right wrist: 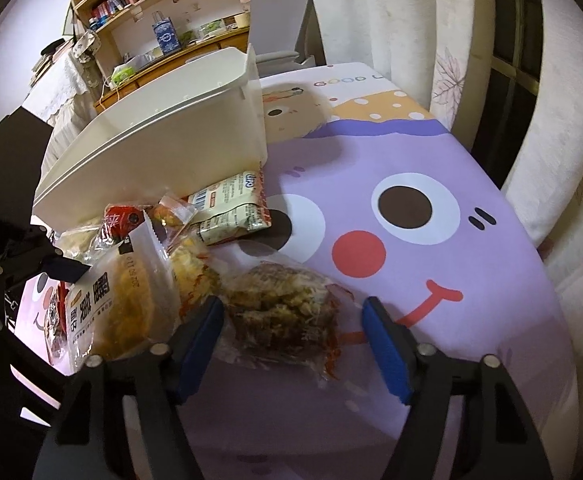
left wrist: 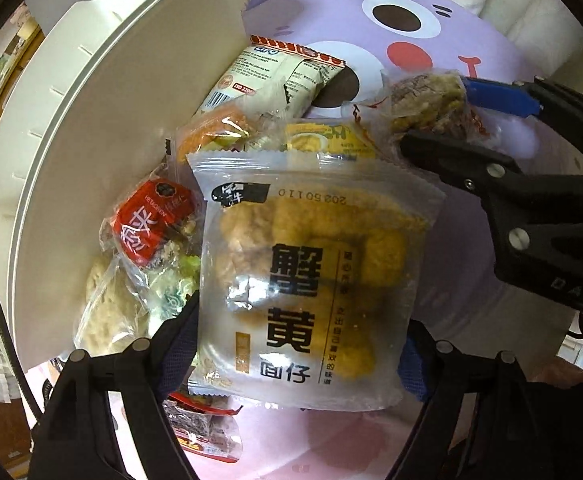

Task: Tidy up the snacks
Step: 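Grasp the yellow crab-roe bag with the left tool while the right tool approaches the nut bag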

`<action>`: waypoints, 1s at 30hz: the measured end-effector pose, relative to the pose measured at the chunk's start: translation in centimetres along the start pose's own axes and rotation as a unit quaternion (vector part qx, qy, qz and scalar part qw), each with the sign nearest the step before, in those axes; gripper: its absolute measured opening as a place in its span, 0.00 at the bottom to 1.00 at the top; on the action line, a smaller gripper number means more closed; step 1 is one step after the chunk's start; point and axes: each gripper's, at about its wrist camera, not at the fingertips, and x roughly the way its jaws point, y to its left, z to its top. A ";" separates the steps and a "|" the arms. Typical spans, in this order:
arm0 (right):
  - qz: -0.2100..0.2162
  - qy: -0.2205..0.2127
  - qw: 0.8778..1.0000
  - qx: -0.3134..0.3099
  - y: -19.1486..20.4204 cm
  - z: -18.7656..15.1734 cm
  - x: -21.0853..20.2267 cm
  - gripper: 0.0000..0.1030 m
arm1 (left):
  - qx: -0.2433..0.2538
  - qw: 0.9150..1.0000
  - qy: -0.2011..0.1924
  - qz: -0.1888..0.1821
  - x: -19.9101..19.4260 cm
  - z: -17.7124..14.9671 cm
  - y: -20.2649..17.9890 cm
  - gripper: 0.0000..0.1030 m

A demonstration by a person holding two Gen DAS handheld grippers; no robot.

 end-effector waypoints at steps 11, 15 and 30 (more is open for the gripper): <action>0.007 0.014 1.000 -0.007 0.1 -0.1 -0.3 0.53 | -0.040 0.999 -0.002 -0.004 -0.2 -1.4 1.2 0.77; 0.009 0.020 1.000 -0.005 -0.2 -0.2 -0.6 0.52 | -0.062 0.998 0.003 -0.008 -0.5 -2.4 1.5 0.77; 0.041 0.024 0.999 -0.016 -1.0 0.4 -2.1 0.07 | -0.158 0.987 -0.026 -0.001 -3.6 -6.2 2.6 0.77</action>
